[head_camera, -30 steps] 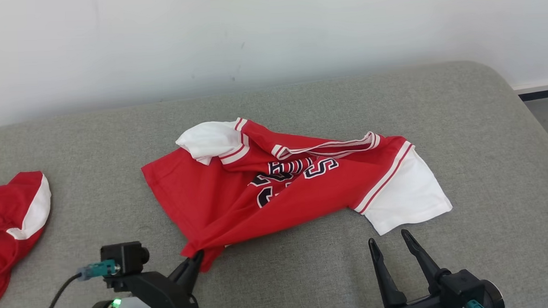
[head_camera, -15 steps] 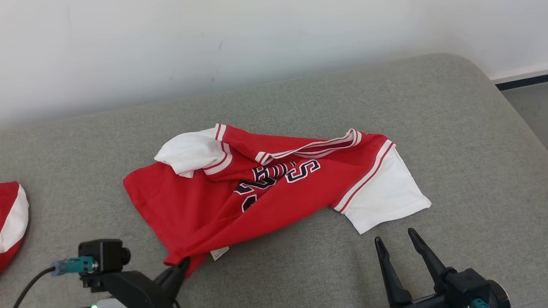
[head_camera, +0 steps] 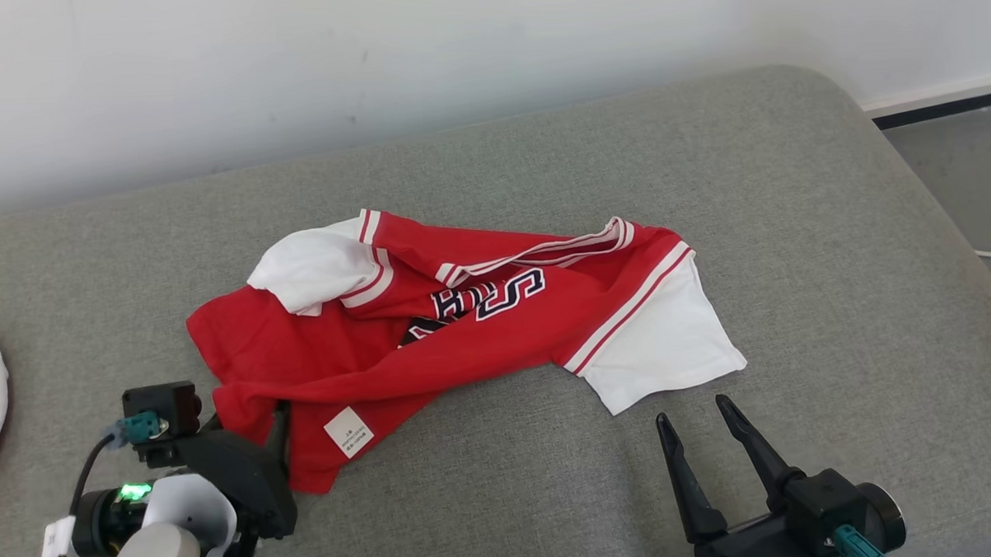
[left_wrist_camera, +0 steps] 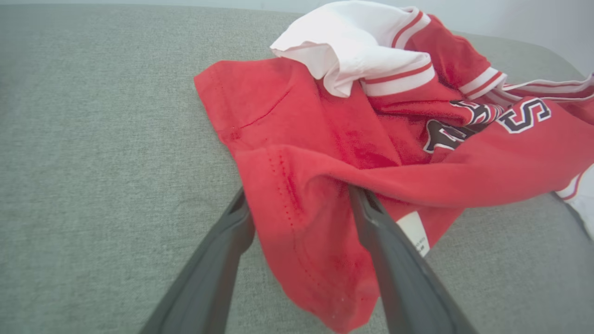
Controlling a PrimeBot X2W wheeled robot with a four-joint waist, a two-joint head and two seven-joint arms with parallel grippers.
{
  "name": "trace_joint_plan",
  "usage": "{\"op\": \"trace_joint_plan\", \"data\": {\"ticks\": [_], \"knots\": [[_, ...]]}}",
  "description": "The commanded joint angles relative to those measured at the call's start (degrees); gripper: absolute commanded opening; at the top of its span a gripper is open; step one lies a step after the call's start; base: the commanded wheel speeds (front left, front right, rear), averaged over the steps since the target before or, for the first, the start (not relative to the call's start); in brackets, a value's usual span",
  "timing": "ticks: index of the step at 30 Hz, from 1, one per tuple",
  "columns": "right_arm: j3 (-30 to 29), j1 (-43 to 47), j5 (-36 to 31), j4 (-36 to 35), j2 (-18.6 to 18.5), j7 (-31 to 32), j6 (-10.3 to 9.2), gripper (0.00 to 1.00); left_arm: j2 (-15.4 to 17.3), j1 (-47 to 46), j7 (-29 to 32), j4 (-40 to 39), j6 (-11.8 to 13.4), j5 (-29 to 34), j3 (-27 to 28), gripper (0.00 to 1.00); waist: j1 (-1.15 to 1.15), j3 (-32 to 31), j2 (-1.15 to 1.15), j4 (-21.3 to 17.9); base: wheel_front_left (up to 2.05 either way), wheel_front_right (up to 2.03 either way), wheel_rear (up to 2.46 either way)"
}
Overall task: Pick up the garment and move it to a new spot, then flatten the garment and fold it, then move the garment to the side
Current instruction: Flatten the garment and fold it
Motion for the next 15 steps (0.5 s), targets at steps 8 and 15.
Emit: {"op": "trace_joint_plan", "data": {"ticks": [8, 15], "knots": [[-2.4, 1.8, -0.8, 0.0, 0.0, 0.1, -0.13, 1.00, -1.5, 1.6, -14.3, 4.6, -0.9, 0.6, 2.3, 1.00, -0.01, -1.9, -0.01, 1.4, 0.00, 0.00, 0.00], [-4.5, 2.5, -1.1, -0.3, 0.0, 0.3, -0.13, 1.00, -2.5, 5.9, -23.3, 2.3, -0.7, 2.4, 3.1, 1.00, -0.01, -4.5, -0.01, 3.3, 0.00, 0.00, 0.00]]}}
